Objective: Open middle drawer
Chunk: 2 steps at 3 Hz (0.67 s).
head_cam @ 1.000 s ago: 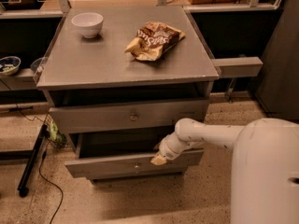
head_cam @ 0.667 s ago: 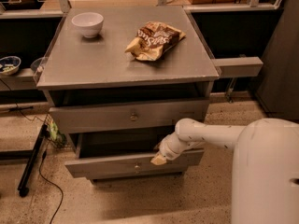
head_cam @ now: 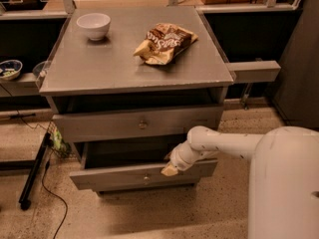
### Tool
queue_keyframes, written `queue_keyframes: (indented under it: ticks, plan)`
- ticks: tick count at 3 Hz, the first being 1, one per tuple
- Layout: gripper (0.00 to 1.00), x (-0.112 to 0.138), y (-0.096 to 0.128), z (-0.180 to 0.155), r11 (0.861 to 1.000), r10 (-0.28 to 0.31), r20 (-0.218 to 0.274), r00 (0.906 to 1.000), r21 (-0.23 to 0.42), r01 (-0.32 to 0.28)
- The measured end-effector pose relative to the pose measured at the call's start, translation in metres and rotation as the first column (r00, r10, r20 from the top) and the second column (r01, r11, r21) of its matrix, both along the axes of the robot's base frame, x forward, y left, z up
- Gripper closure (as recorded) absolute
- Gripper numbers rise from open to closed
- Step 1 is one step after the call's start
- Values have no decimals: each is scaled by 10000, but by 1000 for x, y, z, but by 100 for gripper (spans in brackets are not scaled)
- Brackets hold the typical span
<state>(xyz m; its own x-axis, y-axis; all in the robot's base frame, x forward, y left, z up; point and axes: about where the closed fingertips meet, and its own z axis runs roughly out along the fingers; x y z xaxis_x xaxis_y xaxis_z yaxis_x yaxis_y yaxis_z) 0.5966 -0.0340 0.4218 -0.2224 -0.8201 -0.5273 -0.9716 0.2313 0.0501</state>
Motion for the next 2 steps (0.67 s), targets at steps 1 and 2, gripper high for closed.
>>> queue_keyframes:
  ticks: [1,2]
  plan:
    - [100,-8,2,7,9998,124,16,9999,132,-124]
    - [100,-7,2,6,9998,133,15,9999,139,-134]
